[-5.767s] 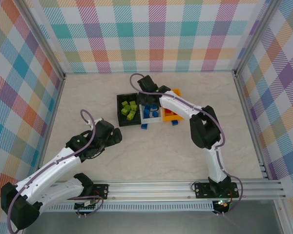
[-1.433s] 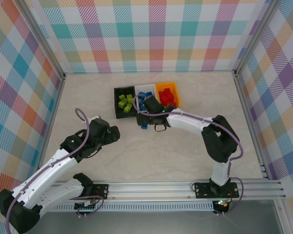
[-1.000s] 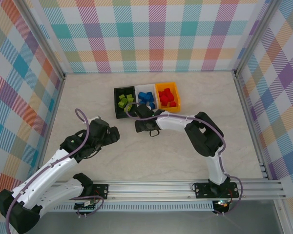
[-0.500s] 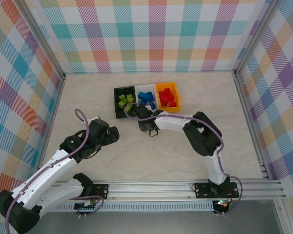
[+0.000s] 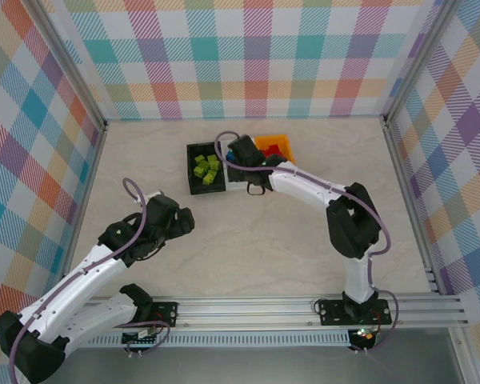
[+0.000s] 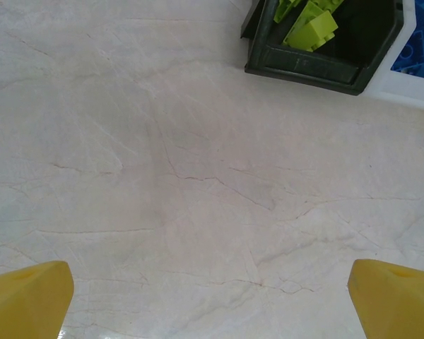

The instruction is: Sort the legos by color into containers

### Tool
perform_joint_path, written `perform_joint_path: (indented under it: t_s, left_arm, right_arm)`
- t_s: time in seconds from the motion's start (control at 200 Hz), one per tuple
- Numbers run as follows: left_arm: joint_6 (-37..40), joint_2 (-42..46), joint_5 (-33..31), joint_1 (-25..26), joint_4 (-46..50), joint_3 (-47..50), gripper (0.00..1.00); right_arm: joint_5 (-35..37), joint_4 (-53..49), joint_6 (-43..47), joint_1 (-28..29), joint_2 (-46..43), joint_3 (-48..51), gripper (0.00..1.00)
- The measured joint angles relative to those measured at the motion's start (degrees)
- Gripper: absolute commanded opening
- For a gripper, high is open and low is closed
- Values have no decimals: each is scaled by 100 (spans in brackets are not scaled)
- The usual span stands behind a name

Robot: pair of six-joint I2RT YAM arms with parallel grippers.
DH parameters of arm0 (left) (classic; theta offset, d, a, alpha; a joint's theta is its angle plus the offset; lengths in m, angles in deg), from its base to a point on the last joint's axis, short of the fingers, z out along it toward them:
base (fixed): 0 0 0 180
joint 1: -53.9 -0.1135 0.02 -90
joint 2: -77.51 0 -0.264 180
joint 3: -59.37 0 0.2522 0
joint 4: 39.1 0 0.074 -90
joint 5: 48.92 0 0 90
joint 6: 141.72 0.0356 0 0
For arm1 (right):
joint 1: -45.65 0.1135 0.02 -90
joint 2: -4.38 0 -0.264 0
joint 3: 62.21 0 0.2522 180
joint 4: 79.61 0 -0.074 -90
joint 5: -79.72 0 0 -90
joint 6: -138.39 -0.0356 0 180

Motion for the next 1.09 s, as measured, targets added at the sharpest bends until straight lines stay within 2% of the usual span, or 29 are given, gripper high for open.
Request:
perform_joint_path:
  t_s: [0.215,0.31,0.375,0.41,0.555,0.615,0.695,0.865,1.005,1.095]
  left_arm:
    - [0,-39,-42,0,26,-37,100]
    - [0,-107,-46,-4,31,-66,100]
    - [0,-131,-74,-4,28,-98,100]
    - [2,-133,-92,-4,26,-109,100]
    - [22,-160,-184,-4,31,-186,100]
    - [46,-192,-247,-4,26,-273,100]
    - [127,-256,-455,-7,9,-420,100]
    - [264,-278,-1497,-11,-472,-452,100]
    - [826,-369,-2317,-79,-1969,101,100]
    - [1403,-855,-2481,-374,-2876,323,100]
  right_arm:
    - [-7,-195,87,-275,850,-898,41]
    - [11,-341,98,-330,1121,-1209,51]
    - [22,-389,92,-341,1200,-1290,71]
    - [22,-422,111,-341,1202,-1290,78]
    - [72,-315,160,-334,1045,-1093,89]
    - [122,-179,175,-319,717,-730,95]
    - [232,76,192,-302,44,-57,97]
    - [745,903,146,-297,-1991,1580,100]
    - [1222,1596,144,-299,-3093,2581,100]
    - [1405,1932,216,-310,-3434,3246,100]
